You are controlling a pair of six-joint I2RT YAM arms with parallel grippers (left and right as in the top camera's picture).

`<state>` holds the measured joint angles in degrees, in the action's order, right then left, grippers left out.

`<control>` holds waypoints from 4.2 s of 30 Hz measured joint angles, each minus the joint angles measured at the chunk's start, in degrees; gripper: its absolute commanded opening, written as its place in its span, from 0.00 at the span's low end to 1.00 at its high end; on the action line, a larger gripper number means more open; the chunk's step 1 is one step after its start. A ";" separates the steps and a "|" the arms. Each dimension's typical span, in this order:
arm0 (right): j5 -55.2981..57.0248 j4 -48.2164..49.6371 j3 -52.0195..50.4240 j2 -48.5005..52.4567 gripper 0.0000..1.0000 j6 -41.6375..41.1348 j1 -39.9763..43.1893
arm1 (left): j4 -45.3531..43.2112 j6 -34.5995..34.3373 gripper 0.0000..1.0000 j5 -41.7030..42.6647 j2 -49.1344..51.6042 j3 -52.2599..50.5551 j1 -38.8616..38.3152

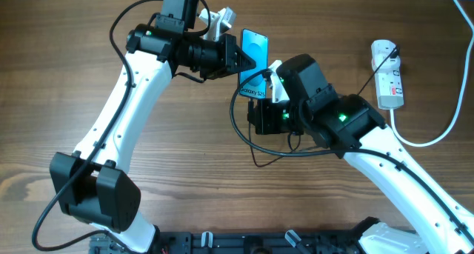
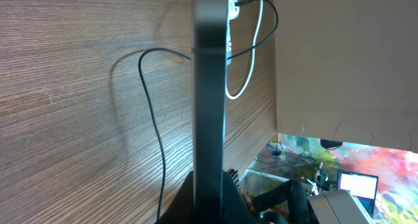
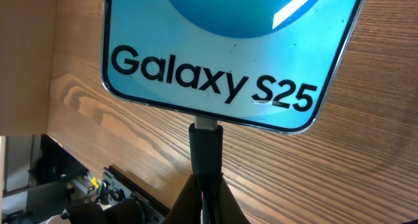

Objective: Plug charger to phone and switch on socket

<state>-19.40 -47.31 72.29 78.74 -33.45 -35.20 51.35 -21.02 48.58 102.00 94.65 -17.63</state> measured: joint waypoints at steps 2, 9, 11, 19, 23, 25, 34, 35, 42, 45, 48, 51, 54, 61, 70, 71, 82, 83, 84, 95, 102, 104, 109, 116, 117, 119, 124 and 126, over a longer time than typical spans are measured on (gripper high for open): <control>0.00 0.00 0.00 0.00 0.04 0.02 0.04 | 0.00 0.00 0.04 0.00 0.00 0.00 0.00; -0.07 -0.35 0.42 0.00 0.04 -0.17 0.44 | -0.20 -0.02 0.04 0.00 0.00 0.00 0.00; -0.07 -0.33 0.42 0.00 0.04 -0.50 0.44 | -0.20 -0.02 0.04 -0.02 0.00 0.00 0.00; -0.07 -0.48 0.52 0.00 0.04 -2.03 0.44 | -0.17 -0.02 0.04 -0.02 0.00 0.00 0.00; -0.04 -0.79 0.72 0.00 0.04 -3.04 0.44 | -0.15 -0.02 0.04 -0.02 0.00 0.00 0.00; -0.04 -0.76 0.72 0.00 0.04 -4.07 0.44 | -0.13 -0.02 0.04 -0.02 0.00 0.00 0.00; -0.02 -0.39 0.72 0.00 0.04 -4.50 0.42 | -0.20 -0.02 0.04 -0.04 0.00 0.00 0.00; -0.02 -0.33 0.72 0.00 0.04 -4.50 0.42 | -0.20 -0.02 0.04 -0.04 0.00 0.00 0.00; -0.04 0.07 0.72 0.00 0.04 -4.44 0.42 | -0.28 -0.02 0.04 -0.07 0.00 0.00 0.00; 0.00 -0.17 1.38 0.00 0.04 -4.00 0.46 | -0.37 -0.02 0.04 -0.07 0.00 0.02 0.07; -0.04 -0.31 1.77 0.00 0.04 -2.93 0.81 | -0.26 -0.02 0.04 -0.26 0.00 0.02 0.13; -0.04 -0.31 1.79 0.00 0.05 -1.42 0.92 | -0.15 -0.02 0.04 -0.52 0.00 0.02 0.13; -0.07 -0.11 1.79 0.00 0.05 -0.96 0.92 | 0.15 -0.04 0.04 -0.50 0.00 0.02 0.24; -0.35 0.31 1.79 -0.02 0.05 -0.94 0.90 | 0.59 0.00 0.04 0.83 0.00 0.02 0.76; -1.51 1.42 1.79 -0.44 0.14 0.33 0.85 | 4.66 0.20 0.04 1.05 0.00 0.35 1.31; 0.15 3.80 2.34 -0.44 0.15 0.57 1.40 | 6.80 0.46 0.04 1.70 0.00 0.28 1.11; 4.07 1.25 3.52 -2.03 0.92 1.20 3.06 | 7.56 0.42 0.04 4.94 0.00 0.00 -0.63; 4.04 0.50 3.52 -2.82 0.99 1.29 3.43 | 7.56 0.42 0.04 4.66 0.00 0.00 -0.63; 4.04 -1.07 3.52 -4.42 0.99 1.31 4.68 | 7.56 0.42 0.04 4.44 0.00 0.00 -0.63; 4.94 -18.49 3.74 -10.34 1.00 2.29 29.90 | 1.53 9.55 0.04 27.17 0.00 -0.04 -0.66; 5.09 -21.27 3.74 -9.92 1.00 2.34 30.53 | -9.07 -11.61 0.04 26.03 0.00 -0.22 -0.48; 4.90 -22.56 3.74 -9.81 1.00 3.50 30.53 | -12.00 -13.94 0.04 22.27 0.00 -0.24 0.13; 1.09 -24.30 3.74 -9.79 0.99 11.34 30.53 | -13.33 -6.97 0.04 15.65 0.00 -0.24 2.25; -5.09 -24.33 3.74 -9.79 1.00 19.32 30.53 | -12.63 13.40 0.04 22.08 0.00 -0.24 2.34; -5.66 -24.33 3.74 -9.79 1.00 19.74 30.53 | -12.63 14.86 0.04 23.15 0.00 -0.24 2.38; -6.67 -24.33 3.74 -9.79 1.00 20.11 30.53 | -12.63 17.29 0.04 24.81 0.00 -0.24 2.93; -7.67 -24.33 3.74 -9.05 1.00 20.35 30.53 | -12.76 19.10 0.04 25.73 0.00 -0.24 4.94; -8.07 -24.33 3.74 -8.48 1.00 20.35 30.53 | -12.76 19.61 0.04 25.73 0.00 -0.24 5.05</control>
<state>-27.46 -71.64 76.03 70.26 -13.10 -4.67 38.59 -1.41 74.30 102.00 94.41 -12.58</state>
